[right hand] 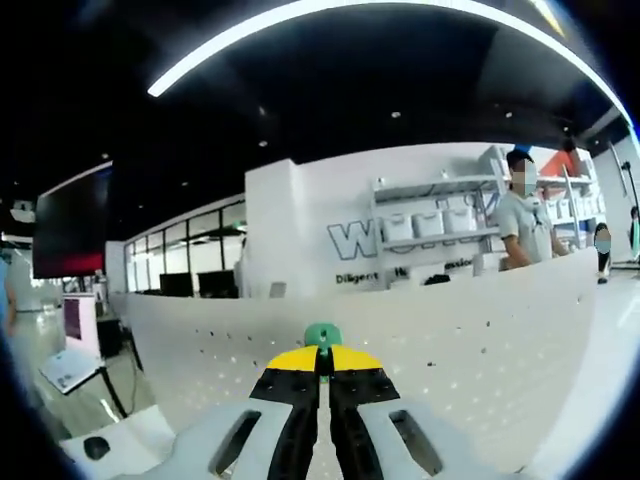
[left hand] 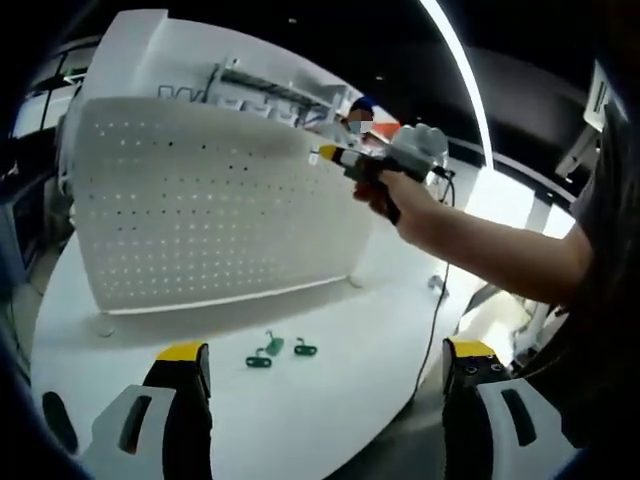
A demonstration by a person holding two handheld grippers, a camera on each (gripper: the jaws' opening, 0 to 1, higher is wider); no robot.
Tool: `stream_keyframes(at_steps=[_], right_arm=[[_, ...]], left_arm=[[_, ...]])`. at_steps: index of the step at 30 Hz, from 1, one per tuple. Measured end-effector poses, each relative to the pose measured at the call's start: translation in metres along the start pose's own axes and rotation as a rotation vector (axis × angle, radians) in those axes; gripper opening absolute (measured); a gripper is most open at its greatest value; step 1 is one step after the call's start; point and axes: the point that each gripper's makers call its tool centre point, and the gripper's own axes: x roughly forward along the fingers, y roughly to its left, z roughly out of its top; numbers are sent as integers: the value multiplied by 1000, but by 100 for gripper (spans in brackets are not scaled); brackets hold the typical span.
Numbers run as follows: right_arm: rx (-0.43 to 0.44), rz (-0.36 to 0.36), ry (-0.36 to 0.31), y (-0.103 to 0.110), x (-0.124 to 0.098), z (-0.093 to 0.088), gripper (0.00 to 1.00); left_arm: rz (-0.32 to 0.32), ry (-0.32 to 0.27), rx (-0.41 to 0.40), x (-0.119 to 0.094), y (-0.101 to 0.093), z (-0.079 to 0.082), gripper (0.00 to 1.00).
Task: Insert the hook assembly into the mounting plate slot until the hook locks in place.
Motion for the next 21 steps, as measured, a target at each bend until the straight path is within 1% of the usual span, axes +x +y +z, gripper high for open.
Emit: stream_keyframes(at_steps=[1, 3, 6, 9, 11, 15, 19, 21], right_arm=[[-10, -4, -7, 4, 0, 2, 0], [-14, -5, -14, 6, 2, 3, 0], [-16, -13, -17, 5, 7, 2, 0], [-28, -37, -15, 1, 11, -1, 0], [-32, -52, -22, -2, 11, 0, 0], [-38, -53, -28, -3, 12, -2, 0], [-67, -65, -33, -2, 9, -1, 0], [-66, -68, -30, -1, 8, -3, 0]], left_arm=[[0, 3, -1, 0, 0, -1, 98], [2, 3, -2, -1, 1, -1, 98], [13, 5, -14, -3, 6, -2, 97], [21, 4, -24, -4, 10, -3, 97], [28, 4, -28, -5, 13, -3, 97], [42, 7, -38, -7, 20, -2, 95], [49, 1, -42, -10, 25, 0, 95], [56, 4, -38, -10, 27, 0, 94]])
